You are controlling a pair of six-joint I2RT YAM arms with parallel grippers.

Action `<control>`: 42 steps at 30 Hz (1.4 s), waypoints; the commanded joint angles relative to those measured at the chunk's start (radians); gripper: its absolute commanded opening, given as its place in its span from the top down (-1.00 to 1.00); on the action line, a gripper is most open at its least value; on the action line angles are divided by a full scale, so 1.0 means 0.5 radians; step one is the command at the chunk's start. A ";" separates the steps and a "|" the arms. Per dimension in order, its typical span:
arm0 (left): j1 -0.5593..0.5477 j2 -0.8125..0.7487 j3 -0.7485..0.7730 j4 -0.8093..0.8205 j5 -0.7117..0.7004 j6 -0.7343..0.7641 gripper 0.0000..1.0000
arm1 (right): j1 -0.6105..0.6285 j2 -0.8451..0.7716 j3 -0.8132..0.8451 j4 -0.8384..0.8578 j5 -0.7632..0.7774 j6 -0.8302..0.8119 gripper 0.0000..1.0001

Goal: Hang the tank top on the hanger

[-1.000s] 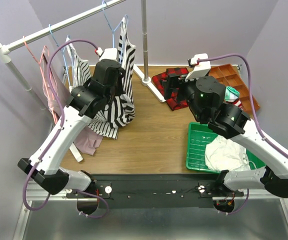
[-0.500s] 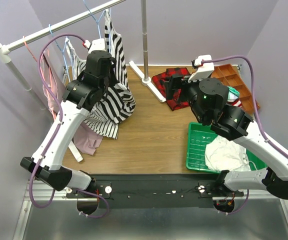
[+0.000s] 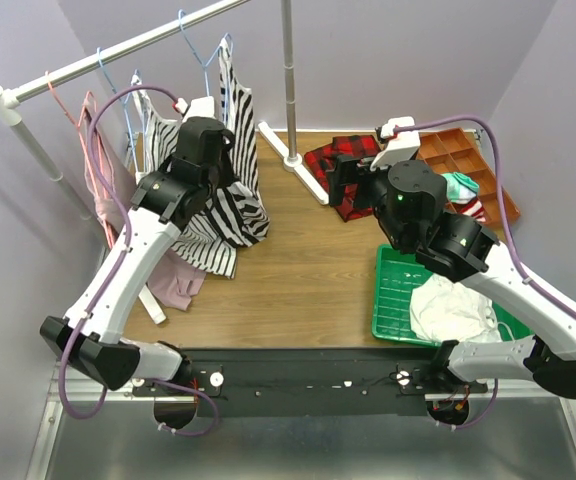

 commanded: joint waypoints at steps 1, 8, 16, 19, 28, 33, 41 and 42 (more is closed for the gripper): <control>0.016 -0.132 -0.016 0.095 0.050 0.021 0.63 | 0.013 -0.005 -0.034 -0.022 -0.007 0.027 -1.00; 0.019 -0.230 -0.001 0.117 0.096 0.107 -0.14 | 0.013 0.001 -0.037 -0.016 -0.026 0.030 -1.00; 0.019 -0.369 0.033 0.037 0.028 0.220 -0.98 | 0.010 -0.021 -0.074 -0.003 -0.060 0.039 -1.00; 0.019 -0.421 0.078 -0.003 -0.009 0.266 -0.98 | 0.013 -0.033 -0.104 -0.003 -0.047 0.061 -1.00; -0.033 -0.277 0.615 -0.150 0.240 0.417 -0.97 | 0.013 -0.149 -0.279 0.000 0.103 0.171 -1.00; -0.323 -0.035 0.894 -0.169 0.108 0.497 -0.98 | 0.013 -0.257 -0.417 -0.025 0.198 0.272 -1.00; -0.539 0.082 0.558 0.143 0.074 0.396 -0.98 | 0.010 -0.499 -0.779 -0.200 0.462 0.668 -1.00; -0.560 0.088 0.402 0.184 0.080 0.380 -0.98 | 0.013 -0.557 -0.880 -0.230 0.492 0.744 -1.00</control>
